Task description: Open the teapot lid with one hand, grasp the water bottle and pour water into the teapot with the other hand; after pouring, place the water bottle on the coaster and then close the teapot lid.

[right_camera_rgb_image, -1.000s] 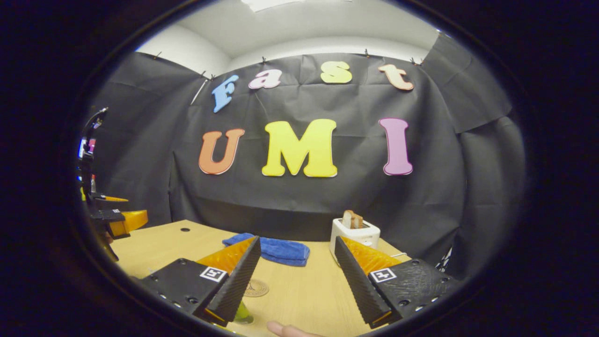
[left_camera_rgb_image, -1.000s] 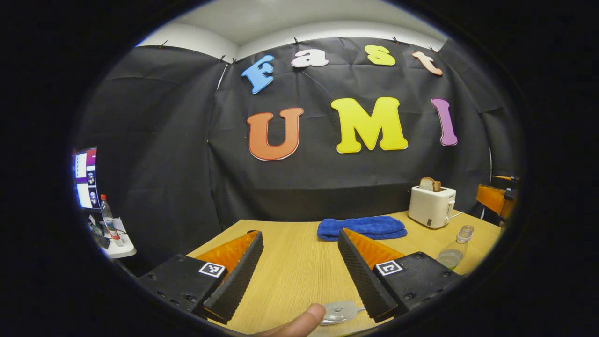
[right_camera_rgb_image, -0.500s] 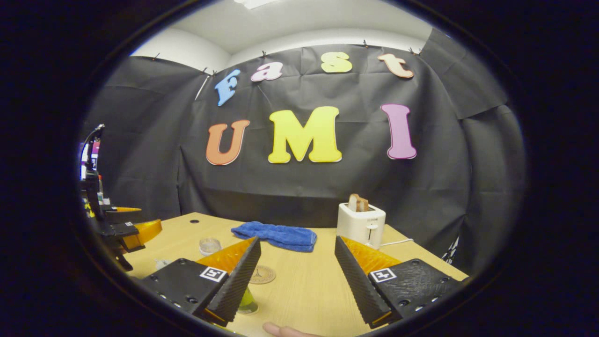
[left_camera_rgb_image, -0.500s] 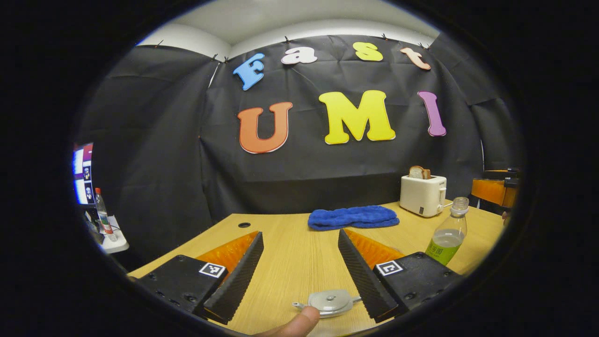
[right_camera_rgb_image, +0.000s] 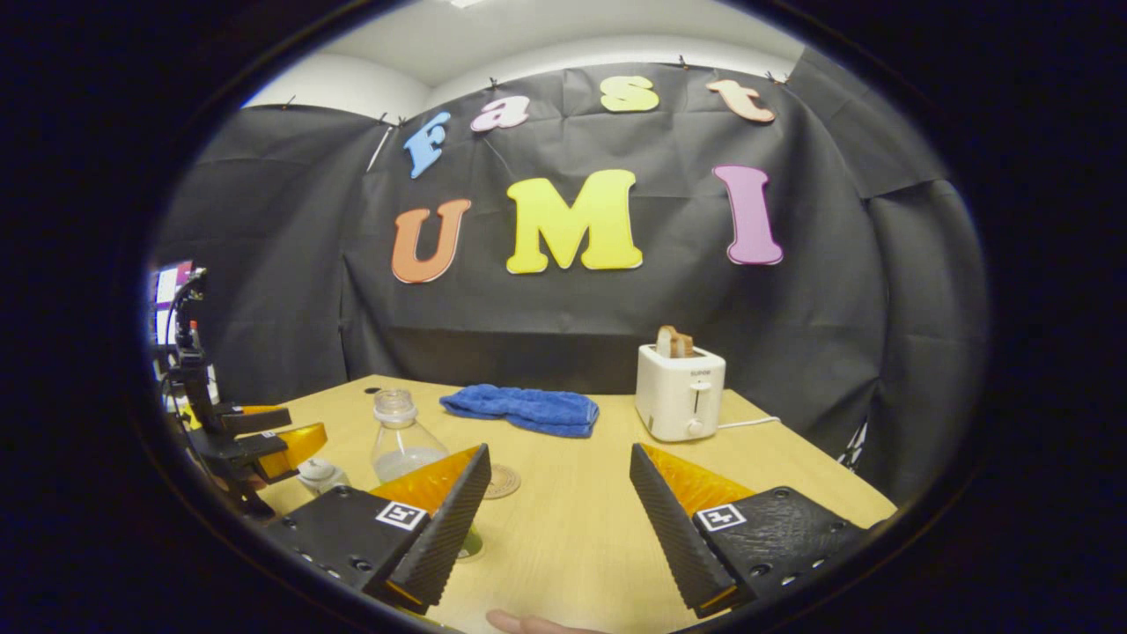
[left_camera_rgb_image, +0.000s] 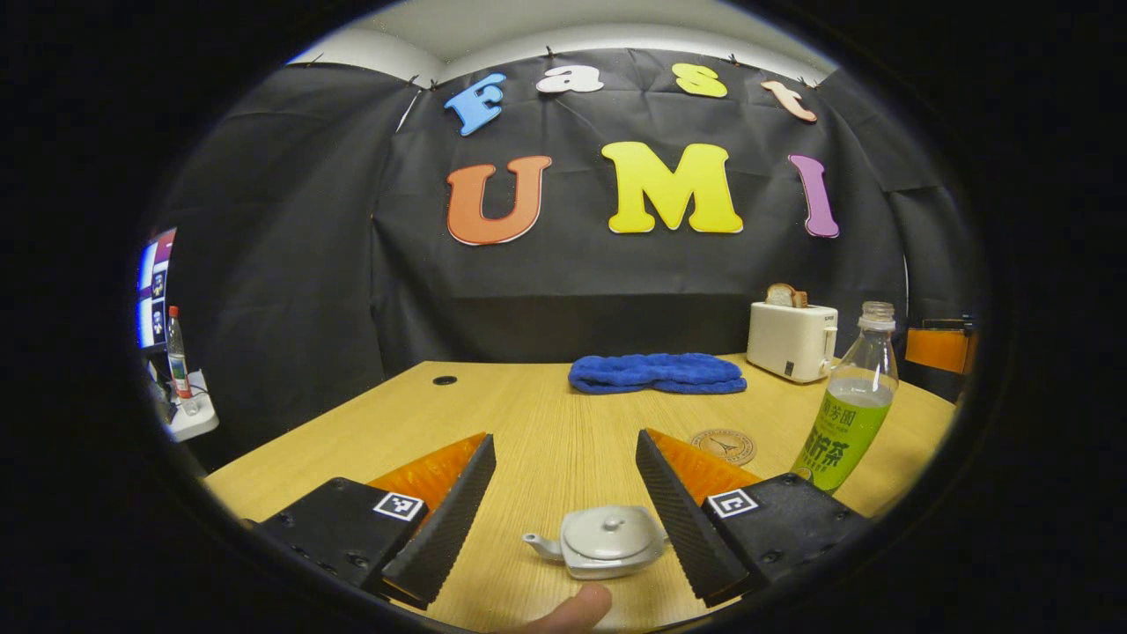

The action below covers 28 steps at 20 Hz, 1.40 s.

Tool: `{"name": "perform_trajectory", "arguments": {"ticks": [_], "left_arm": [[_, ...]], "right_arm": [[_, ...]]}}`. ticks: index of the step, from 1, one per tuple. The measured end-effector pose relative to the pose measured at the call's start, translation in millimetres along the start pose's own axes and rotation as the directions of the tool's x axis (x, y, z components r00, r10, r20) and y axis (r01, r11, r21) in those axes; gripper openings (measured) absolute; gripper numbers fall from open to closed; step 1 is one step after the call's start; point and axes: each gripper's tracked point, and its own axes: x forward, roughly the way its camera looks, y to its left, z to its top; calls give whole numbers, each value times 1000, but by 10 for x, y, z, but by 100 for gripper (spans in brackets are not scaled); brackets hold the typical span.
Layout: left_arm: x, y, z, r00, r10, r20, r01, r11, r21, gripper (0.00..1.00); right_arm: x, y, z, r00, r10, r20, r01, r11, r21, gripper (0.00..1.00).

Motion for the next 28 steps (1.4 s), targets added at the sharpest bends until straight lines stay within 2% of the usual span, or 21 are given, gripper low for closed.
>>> {"name": "perform_trajectory", "arguments": {"ticks": [3,4,5,8,12,13,14,15,16,17,18,21,24,28], "left_arm": [[33,-115,-115,999,-43,-3,43,999,16,98],[41,-139,-150,998,-57,-4,57,998,14,96],[52,-160,-191,998,-64,-9,64,998,11,88],[147,-125,-286,999,-47,-26,47,999,22,76],[164,-142,-290,998,-55,-22,55,998,8,46],[177,-178,-291,998,-63,-24,63,998,15,36],[169,-205,-296,997,-66,-28,66,998,19,30],[180,-218,-296,997,-67,-23,68,997,23,19],[187,-213,-298,998,-60,-25,61,998,26,16],[190,-205,-288,998,-55,-23,55,998,28,10],[184,-201,-274,999,-51,-18,52,998,24,8],[169,-193,-280,999,-45,-19,45,999,24,6],[130,-174,-164,999,-34,7,34,999,23,6],[53,-153,-3,998,-45,34,45,999,8,6]], "right_arm": [[-120,-35,-28,1000,-12,3,12,1000,0,97],[-146,-44,-50,1000,-15,5,15,1000,-3,95],[-175,-49,-64,1000,-19,4,19,1000,-8,95],[-242,-38,-109,1000,-25,9,25,1000,-16,95],[-278,59,-146,1000,-2,11,2,1000,-7,95],[-273,93,-181,1000,4,5,-4,1000,-4,95],[-250,146,-225,1000,21,-5,-21,1000,-4,95],[-233,225,-263,999,48,-16,-48,999,-1,95],[-231,302,-305,997,76,-22,-76,997,9,98],[-245,371,-342,995,100,-27,-100,995,27,95],[-240,449,-394,991,129,-36,-128,991,42,98],[-240,611,-465,983,177,-49,-174,983,55,95],[-227,739,-522,983,181,-30,-180,983,32,93],[-99,866,-645,985,172,-31,-172,985,-4,96]]}}
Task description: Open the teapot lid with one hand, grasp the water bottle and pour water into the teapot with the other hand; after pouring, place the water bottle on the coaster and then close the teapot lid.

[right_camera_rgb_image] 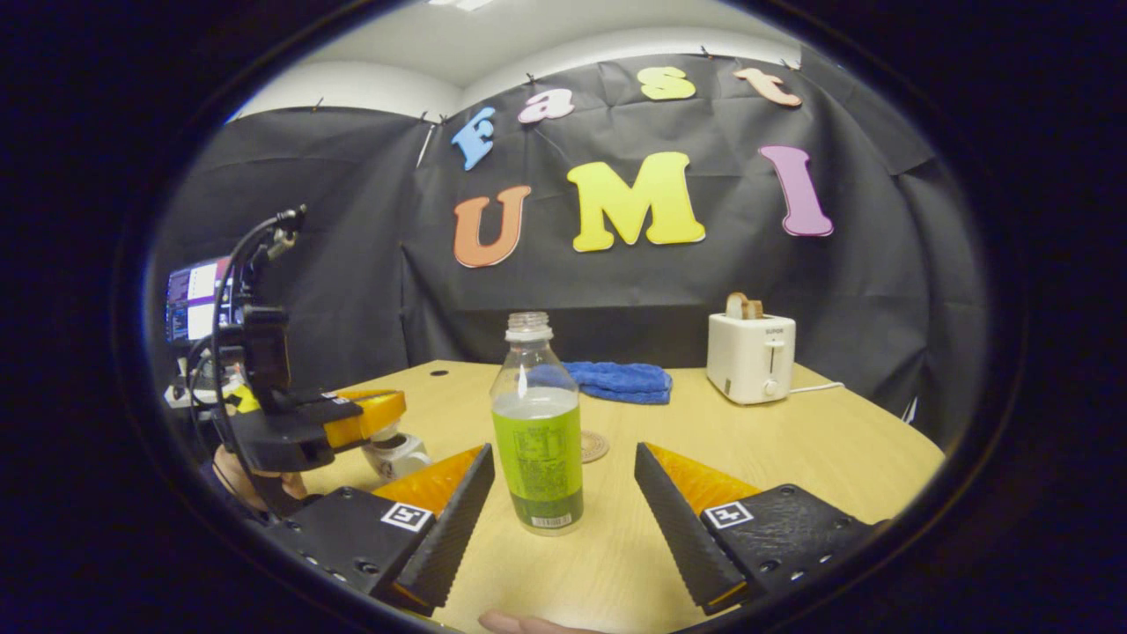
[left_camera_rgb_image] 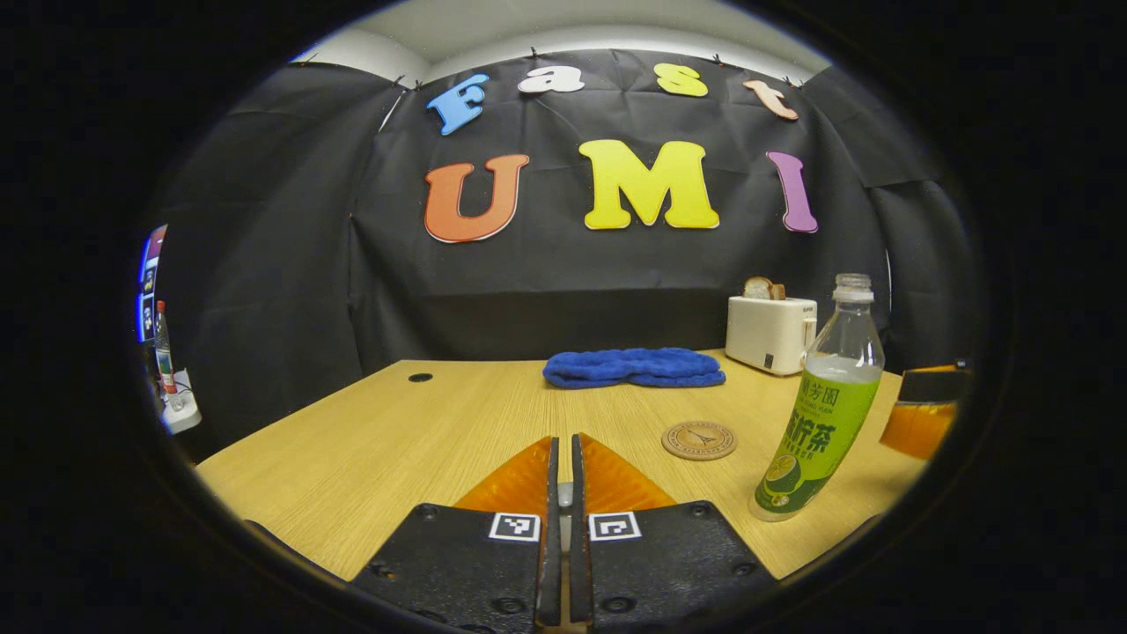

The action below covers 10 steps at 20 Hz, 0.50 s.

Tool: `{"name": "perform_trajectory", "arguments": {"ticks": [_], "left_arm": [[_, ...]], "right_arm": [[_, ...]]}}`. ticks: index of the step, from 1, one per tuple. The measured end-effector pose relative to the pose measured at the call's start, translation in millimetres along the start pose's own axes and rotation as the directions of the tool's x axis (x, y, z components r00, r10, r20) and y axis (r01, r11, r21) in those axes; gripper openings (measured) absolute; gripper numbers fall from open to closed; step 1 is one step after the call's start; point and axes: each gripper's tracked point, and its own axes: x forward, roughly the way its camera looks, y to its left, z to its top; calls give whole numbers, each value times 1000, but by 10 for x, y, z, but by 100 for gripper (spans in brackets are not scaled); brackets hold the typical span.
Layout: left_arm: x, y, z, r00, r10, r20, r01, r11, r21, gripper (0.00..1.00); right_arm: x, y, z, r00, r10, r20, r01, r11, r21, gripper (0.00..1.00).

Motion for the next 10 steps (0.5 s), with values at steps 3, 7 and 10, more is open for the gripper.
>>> {"name": "perform_trajectory", "arguments": {"ticks": [3,7,10], "left_arm": [[-43,32,93,1000,6,-2,-6,1000,-1,6],[-164,4,237,1000,-12,9,12,1000,-3,6],[-248,-1,253,1000,-22,-8,22,1000,-1,6]], "right_arm": [[153,66,-36,1000,4,-9,-4,1000,-5,96],[377,120,-82,999,12,-33,-12,1000,6,96],[488,161,-104,999,16,-47,-15,1000,13,96]]}}
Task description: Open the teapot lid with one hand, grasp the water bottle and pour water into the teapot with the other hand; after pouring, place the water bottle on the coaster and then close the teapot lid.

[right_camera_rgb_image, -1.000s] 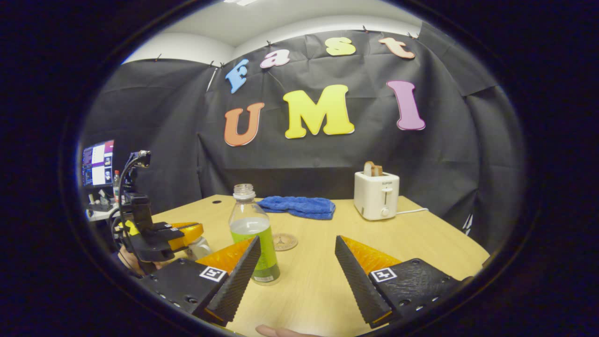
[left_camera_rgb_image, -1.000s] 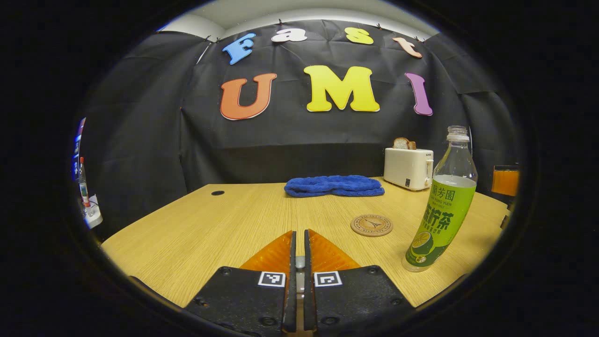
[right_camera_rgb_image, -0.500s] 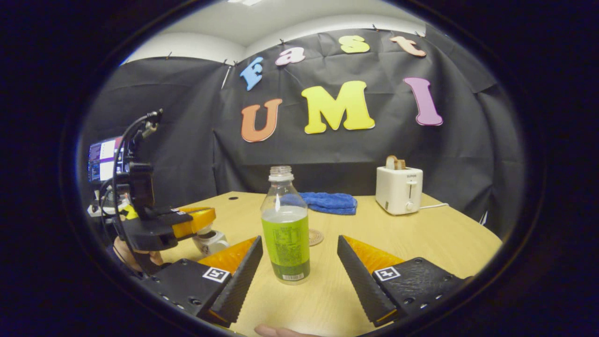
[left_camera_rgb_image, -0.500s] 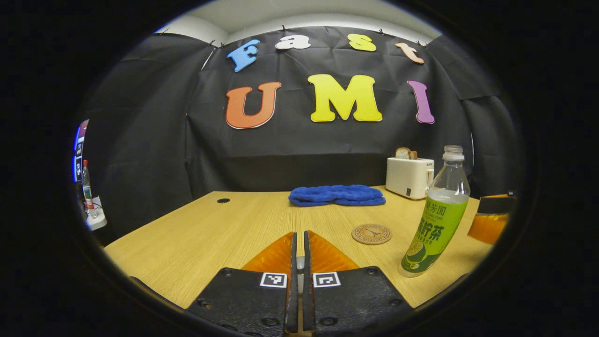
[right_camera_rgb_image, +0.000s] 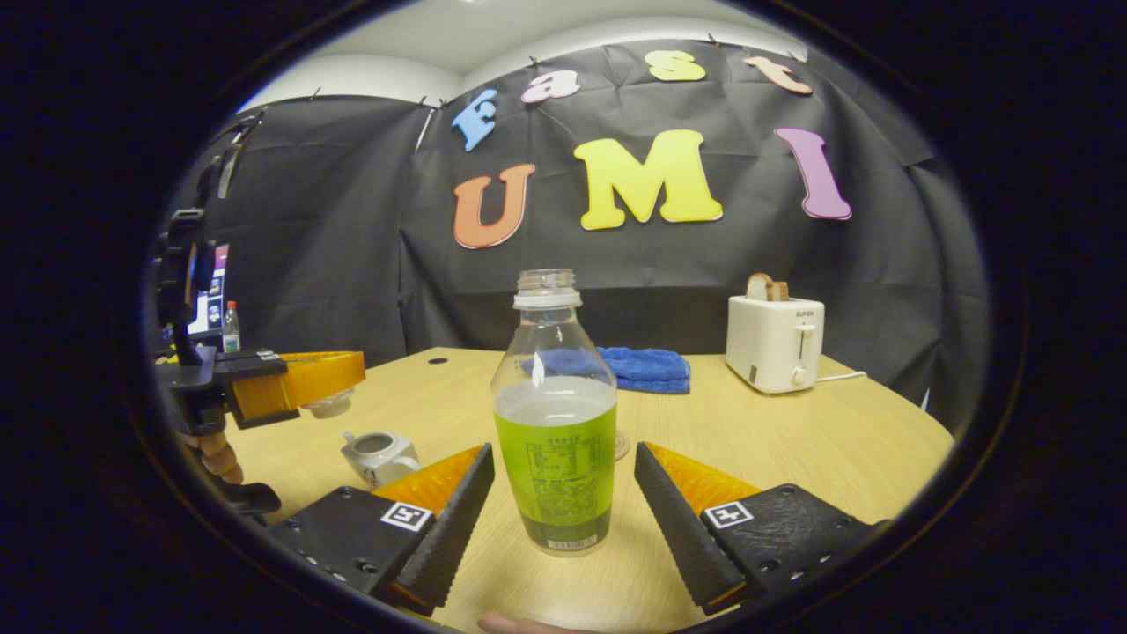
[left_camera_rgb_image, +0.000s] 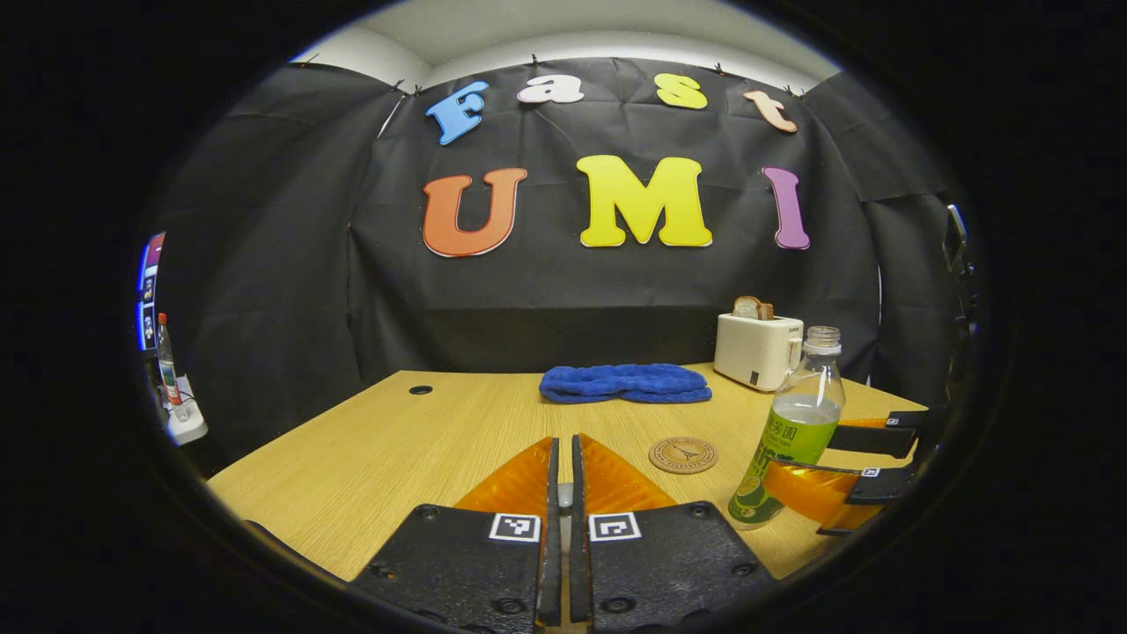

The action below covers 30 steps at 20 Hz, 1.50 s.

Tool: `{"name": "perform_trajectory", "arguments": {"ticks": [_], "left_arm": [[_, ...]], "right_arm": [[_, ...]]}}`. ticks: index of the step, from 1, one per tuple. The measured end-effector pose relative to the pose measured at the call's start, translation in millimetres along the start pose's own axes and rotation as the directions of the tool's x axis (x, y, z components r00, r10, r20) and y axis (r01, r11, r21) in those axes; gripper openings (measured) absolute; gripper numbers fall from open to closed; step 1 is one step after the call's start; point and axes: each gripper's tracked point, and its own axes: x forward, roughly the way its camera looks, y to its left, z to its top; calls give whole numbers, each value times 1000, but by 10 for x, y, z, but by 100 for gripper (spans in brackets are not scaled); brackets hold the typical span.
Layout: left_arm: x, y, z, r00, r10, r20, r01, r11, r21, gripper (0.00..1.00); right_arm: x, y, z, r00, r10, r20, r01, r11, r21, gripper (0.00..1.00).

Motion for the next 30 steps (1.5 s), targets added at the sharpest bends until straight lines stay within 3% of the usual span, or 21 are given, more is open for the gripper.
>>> {"name": "perform_trajectory", "arguments": {"ticks": [4,5,8,12,16,19,23,28,30], "left_arm": [[-95,37,-6,999,-12,-33,11,1000,-21,6],[-110,63,5,1000,-8,-30,8,1000,-21,6],[-154,166,1,1000,4,-29,-5,999,-32,6],[-220,237,38,1000,-3,-12,3,1000,-26,6],[-264,300,69,1000,-13,1,13,1000,-10,6],[-342,334,80,999,-32,7,32,999,-22,6],[-412,469,70,1000,-25,16,25,1000,-13,6],[-448,549,-37,1000,-24,-17,23,1000,-11,6],[-481,593,-37,1000,-24,-16,24,1000,-10,6]], "right_arm": [[101,26,-9,1000,-5,-11,5,1000,-11,95],[114,27,-9,1000,-10,-14,9,1000,-16,93],[123,19,-11,999,-35,-27,34,999,-28,75],[104,3,14,996,-78,-51,73,993,-97,73],[131,-116,64,981,-190,-40,171,943,-286,73],[174,-73,49,977,-208,-47,175,907,-383,71],[231,-100,42,962,-270,-35,206,806,-554,71],[362,-22,0,954,-300,9,203,622,-756,71],[406,62,45,956,-287,57,208,529,-823,71]]}}
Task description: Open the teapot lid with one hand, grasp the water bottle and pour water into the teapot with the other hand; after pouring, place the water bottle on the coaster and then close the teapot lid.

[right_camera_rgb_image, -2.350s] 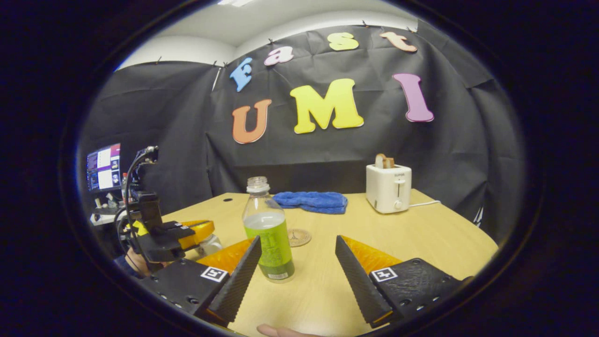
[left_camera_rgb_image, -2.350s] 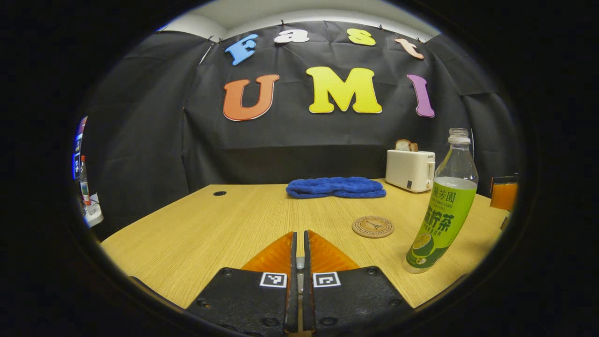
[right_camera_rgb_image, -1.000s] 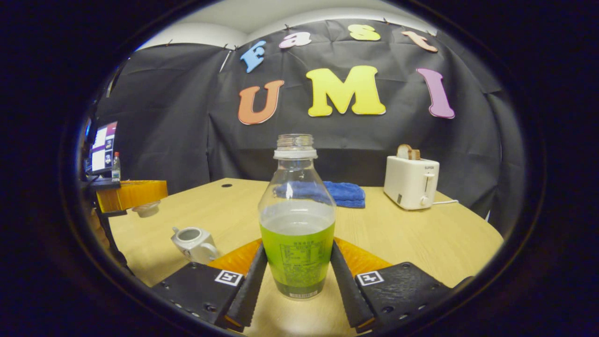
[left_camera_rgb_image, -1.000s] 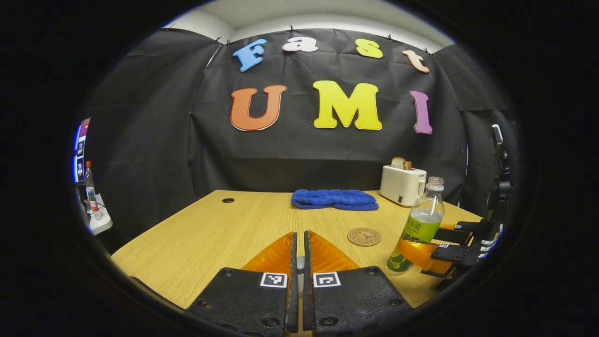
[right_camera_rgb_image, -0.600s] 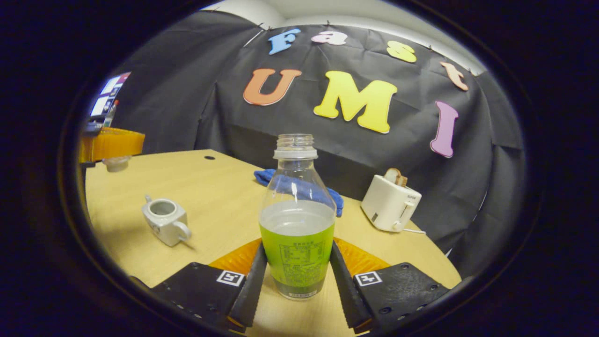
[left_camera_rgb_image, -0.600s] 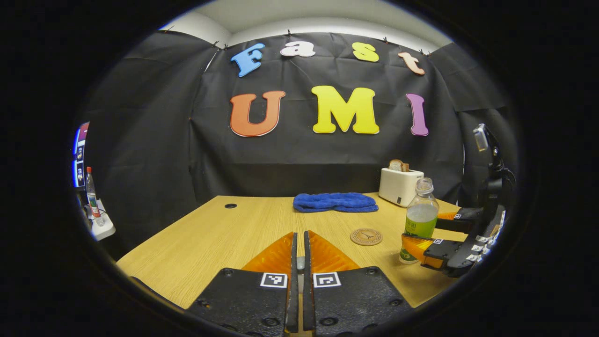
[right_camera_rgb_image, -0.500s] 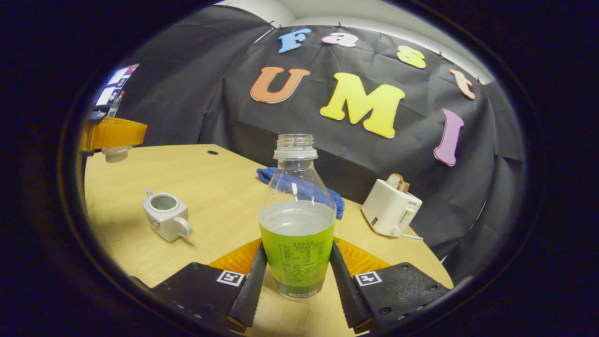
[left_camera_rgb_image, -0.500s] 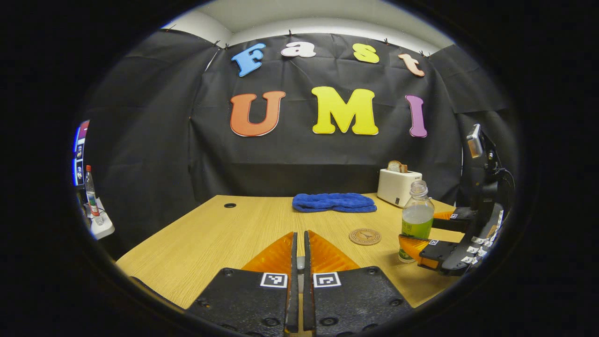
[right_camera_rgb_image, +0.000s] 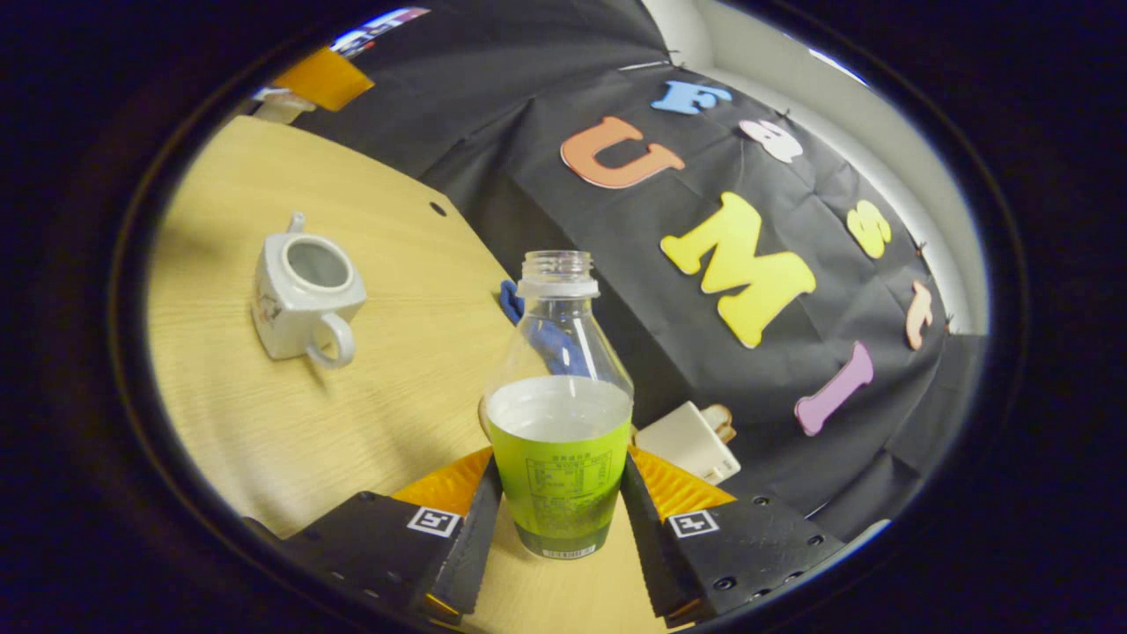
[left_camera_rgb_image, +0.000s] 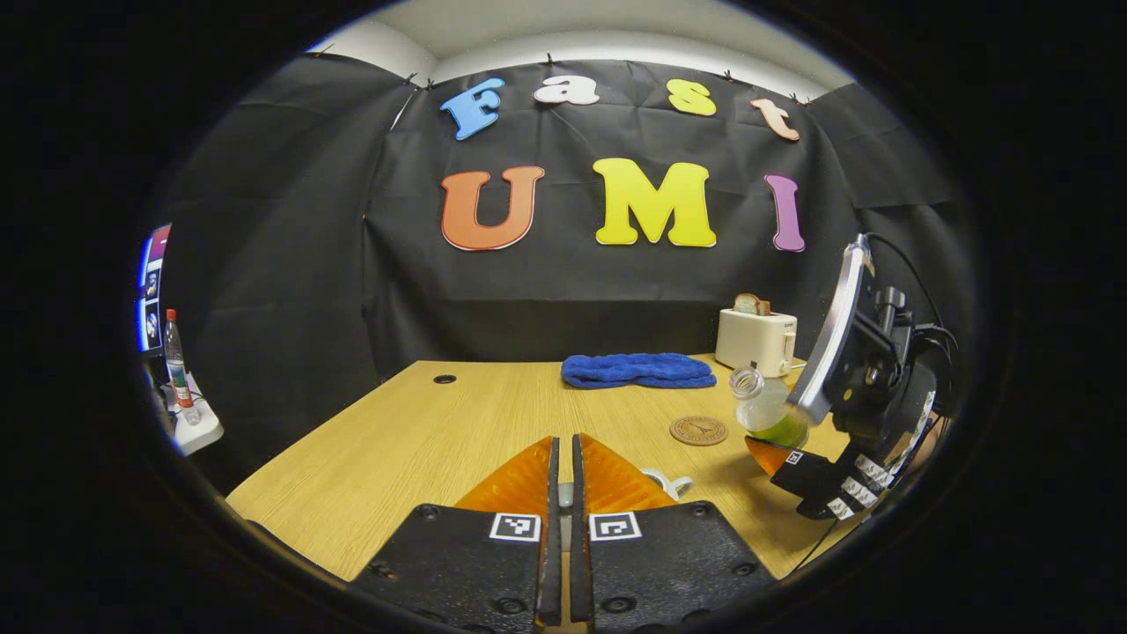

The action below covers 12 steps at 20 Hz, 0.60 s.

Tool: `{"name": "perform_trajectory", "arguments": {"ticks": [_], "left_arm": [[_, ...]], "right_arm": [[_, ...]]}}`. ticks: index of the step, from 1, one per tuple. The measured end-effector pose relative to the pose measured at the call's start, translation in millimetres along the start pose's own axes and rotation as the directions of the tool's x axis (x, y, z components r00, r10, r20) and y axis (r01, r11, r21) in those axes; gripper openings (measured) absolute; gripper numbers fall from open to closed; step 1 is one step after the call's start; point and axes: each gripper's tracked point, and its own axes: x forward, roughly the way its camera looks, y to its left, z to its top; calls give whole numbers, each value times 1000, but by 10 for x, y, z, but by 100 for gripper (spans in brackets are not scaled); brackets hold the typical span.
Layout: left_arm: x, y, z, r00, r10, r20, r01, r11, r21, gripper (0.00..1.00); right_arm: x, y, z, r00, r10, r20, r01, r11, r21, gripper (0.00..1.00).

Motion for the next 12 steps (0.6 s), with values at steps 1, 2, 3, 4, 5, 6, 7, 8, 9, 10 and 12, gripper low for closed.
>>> {"name": "perform_trajectory", "arguments": {"ticks": [1,2,3,4,5,6,7,8,9,10,12], "left_arm": [[-5,16,0,1000,-2,2,2,1000,-2,6],[-12,22,-9,1000,-3,-1,3,1000,-4,6],[-19,31,-16,1000,-2,-2,2,1000,-3,6],[-41,55,2,1000,0,3,0,1000,-2,6],[-59,68,15,1000,1,7,-1,1000,-1,6],[-77,79,19,1000,1,11,-1,1000,-1,6],[-88,94,36,1000,2,16,-2,1000,-1,6],[-107,119,38,1000,2,18,-2,1000,-2,6],[-119,139,32,1000,2,19,-2,1000,-3,6],[-128,150,24,1000,3,16,-3,1000,-3,6],[-160,177,17,1000,1,16,-1,1000,-4,6]], "right_arm": [[27,0,65,1000,-13,22,14,998,-68,71],[49,9,120,999,-21,48,27,991,-131,71],[59,28,205,997,-25,74,38,983,-182,72],[57,65,265,995,-18,101,40,974,-222,72],[40,102,331,992,-7,123,38,966,-255,72],[51,110,364,990,-1,143,43,957,-288,71],[71,96,416,987,-3,161,56,944,-324,72],[89,85,474,984,-5,179,71,927,-367,71],[88,61,536,979,-16,201,99,907,-409,72],[115,51,579,975,-29,220,127,885,-449,71],[116,18,605,969,-39,243,162,846,-509,72]]}}
